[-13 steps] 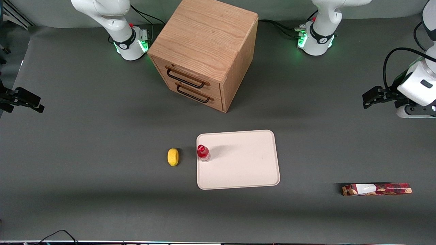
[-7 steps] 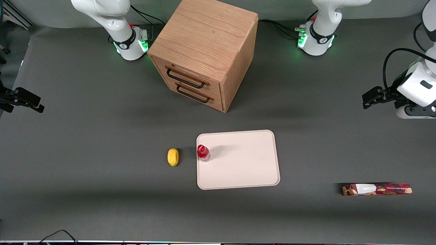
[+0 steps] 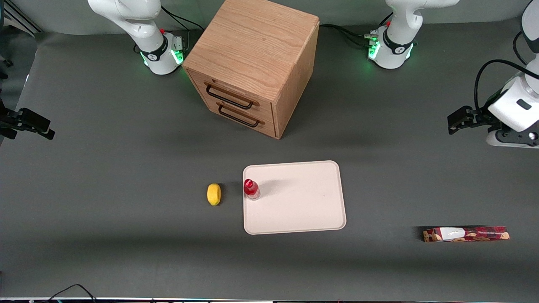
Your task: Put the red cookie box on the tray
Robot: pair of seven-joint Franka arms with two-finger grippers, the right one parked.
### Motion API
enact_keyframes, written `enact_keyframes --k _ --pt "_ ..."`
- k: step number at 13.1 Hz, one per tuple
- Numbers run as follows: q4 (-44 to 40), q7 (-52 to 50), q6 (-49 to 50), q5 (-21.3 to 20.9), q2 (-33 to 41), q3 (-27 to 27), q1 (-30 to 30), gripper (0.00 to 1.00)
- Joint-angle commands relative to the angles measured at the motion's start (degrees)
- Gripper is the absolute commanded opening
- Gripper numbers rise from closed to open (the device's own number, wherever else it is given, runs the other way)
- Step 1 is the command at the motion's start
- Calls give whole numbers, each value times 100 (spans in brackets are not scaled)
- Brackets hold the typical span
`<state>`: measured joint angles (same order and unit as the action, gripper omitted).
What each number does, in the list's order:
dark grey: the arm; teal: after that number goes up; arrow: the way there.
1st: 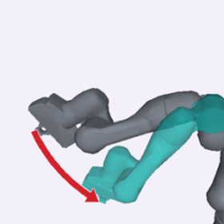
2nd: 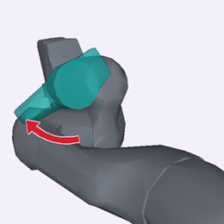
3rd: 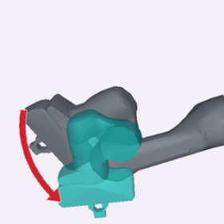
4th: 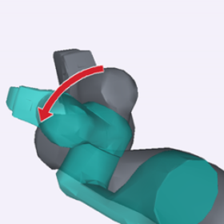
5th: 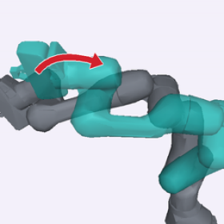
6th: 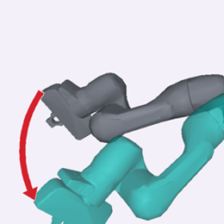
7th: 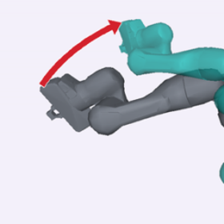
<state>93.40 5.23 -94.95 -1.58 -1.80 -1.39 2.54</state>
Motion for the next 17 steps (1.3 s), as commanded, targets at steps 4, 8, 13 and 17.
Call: enact_keyframes --k 4,8,13,17 --pt "-514 2364 29 -44 -460 366 18 100" --pt "-937 4026 -59 52 -1084 648 -34 100" --pt "-1113 5801 -988 88 -1831 772 -341 100" --pt "-1218 7059 -1849 333 -2604 824 -474 100"
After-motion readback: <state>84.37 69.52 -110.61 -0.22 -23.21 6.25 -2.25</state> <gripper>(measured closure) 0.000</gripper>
